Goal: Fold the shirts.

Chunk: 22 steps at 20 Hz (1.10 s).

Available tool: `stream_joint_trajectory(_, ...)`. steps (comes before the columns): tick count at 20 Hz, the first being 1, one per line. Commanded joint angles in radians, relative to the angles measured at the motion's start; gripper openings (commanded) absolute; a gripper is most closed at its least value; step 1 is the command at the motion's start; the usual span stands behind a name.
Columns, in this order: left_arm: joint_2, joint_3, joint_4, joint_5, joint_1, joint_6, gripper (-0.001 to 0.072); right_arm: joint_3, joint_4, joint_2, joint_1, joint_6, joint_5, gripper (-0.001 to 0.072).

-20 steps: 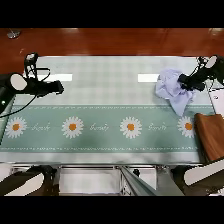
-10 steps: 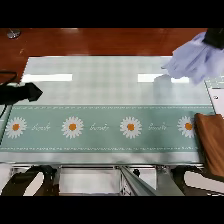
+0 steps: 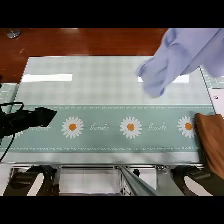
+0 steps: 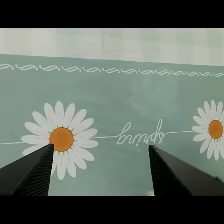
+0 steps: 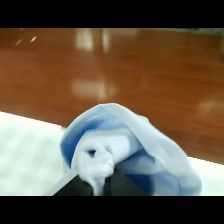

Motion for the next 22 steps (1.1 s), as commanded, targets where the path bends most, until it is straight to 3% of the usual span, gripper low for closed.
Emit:
stream_joint_trajectory(1, 0.0, -0.013, -0.016, 0.0, -0.008, -0.004, 0.0702, -0.048, -0.023, 0.032, 0.206, 0.013, 0.108, 0.0022)
stream_joint_trajectory(4, -0.01, -0.016, -0.016, 0.0, -0.008, -0.003, 0.0702, -0.236, -0.023, 0.032, 0.356, 0.079, 0.06, 0.0022)
stream_joint_trajectory(6, -0.014, -0.018, -0.016, -0.012, -0.008, 0.089, 0.0702, -0.418, -0.022, 0.021, 0.43, 0.14, -0.018, 0.0023)
stream_joint_trajectory(11, -0.042, -0.024, -0.061, -0.011, -0.008, 0.102, 0.0702, -0.771, 0.029, -0.144, 0.539, 0.316, -0.347, 0.0023)
stream_joint_trajectory(16, -0.129, -0.087, -0.178, -0.006, -0.019, 0.151, 0.0702, -0.77, 0.337, -0.388, 0.591, 0.296, -0.639, 0.0025)
stream_joint_trajectory(17, -0.149, -0.104, -0.188, 0.0, -0.035, 0.157, 0.0702, -0.77, 0.4, -0.401, 0.575, 0.268, -0.636, 0.0155)
stream_joint_trajectory(18, -0.173, -0.122, -0.189, 0.012, -0.058, 0.158, 0.0702, -0.768, 0.44, -0.4, 0.55, 0.219, -0.608, 0.0526)
stream_joint_trajectory(19, -0.197, -0.139, -0.189, 0.033, -0.08, 0.158, 0.0702, -0.753, 0.455, -0.391, 0.507, 0.146, -0.535, 0.0618)
stream_joint_trajectory(22, -0.266, -0.18, -0.188, 0.132, -0.159, 0.153, 0.0702, -0.692, 0.403, -0.307, 0.286, 0.059, -0.285, 0.0618)
